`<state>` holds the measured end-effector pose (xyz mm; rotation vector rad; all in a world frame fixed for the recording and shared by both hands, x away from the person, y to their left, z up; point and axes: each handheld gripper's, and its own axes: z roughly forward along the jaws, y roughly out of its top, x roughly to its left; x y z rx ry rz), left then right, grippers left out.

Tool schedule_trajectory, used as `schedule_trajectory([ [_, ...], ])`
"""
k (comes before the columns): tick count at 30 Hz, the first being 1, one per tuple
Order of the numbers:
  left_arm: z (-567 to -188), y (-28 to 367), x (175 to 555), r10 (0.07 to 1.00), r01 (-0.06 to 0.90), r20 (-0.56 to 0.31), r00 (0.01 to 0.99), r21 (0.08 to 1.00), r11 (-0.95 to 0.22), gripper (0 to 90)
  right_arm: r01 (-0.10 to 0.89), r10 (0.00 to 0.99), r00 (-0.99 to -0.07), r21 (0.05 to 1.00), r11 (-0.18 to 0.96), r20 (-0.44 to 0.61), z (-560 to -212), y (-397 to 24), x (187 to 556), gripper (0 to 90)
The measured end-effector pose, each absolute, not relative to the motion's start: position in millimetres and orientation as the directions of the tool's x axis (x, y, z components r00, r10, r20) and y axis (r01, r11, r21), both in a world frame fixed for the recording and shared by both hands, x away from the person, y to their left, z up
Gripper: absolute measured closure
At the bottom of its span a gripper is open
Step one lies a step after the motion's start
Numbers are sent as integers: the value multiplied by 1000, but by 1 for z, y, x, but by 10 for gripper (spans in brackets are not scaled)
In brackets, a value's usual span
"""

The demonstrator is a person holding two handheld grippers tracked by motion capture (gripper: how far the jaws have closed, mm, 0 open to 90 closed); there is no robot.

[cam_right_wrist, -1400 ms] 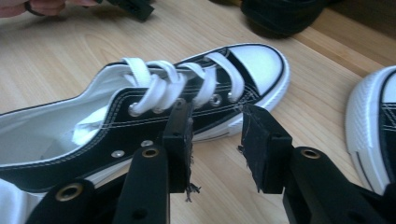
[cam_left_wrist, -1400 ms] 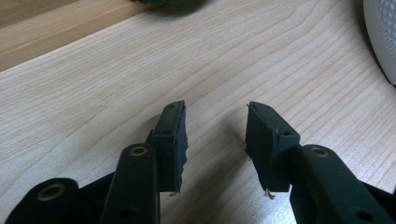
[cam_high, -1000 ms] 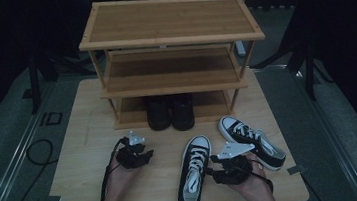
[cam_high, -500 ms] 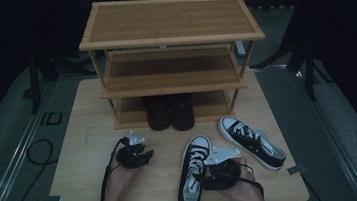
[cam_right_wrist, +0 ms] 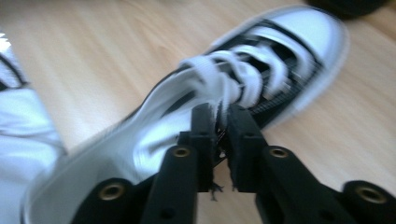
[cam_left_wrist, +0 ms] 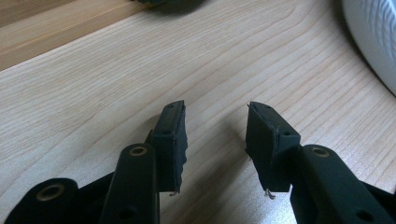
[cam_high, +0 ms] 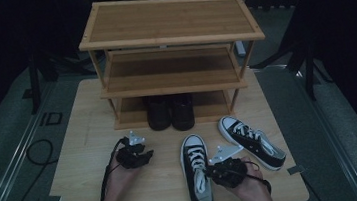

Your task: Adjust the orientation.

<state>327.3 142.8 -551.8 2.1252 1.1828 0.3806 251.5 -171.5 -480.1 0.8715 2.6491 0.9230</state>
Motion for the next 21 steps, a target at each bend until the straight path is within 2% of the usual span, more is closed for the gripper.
schedule_trajectory([
  [5, -552, 143, 327, 835, 640, -64, 547, 674, -368, 581, 474, 614, -788, 608, 636, -28, -476, -185, 261, 857],
  [12, -552, 143, 327, 834, 640, -65, 548, 675, -367, 581, 458, 593, -802, 568, 684, -67, -470, -199, 281, 857],
  [17, -552, 143, 327, 834, 640, -63, 548, 674, -369, 581, 433, 539, -840, 516, 739, -67, -466, -200, 288, 806],
  [21, -552, 143, 328, 834, 640, -64, 547, 675, -368, 580, 397, 478, -875, 442, 804, -83, -466, -198, 292, 767],
])
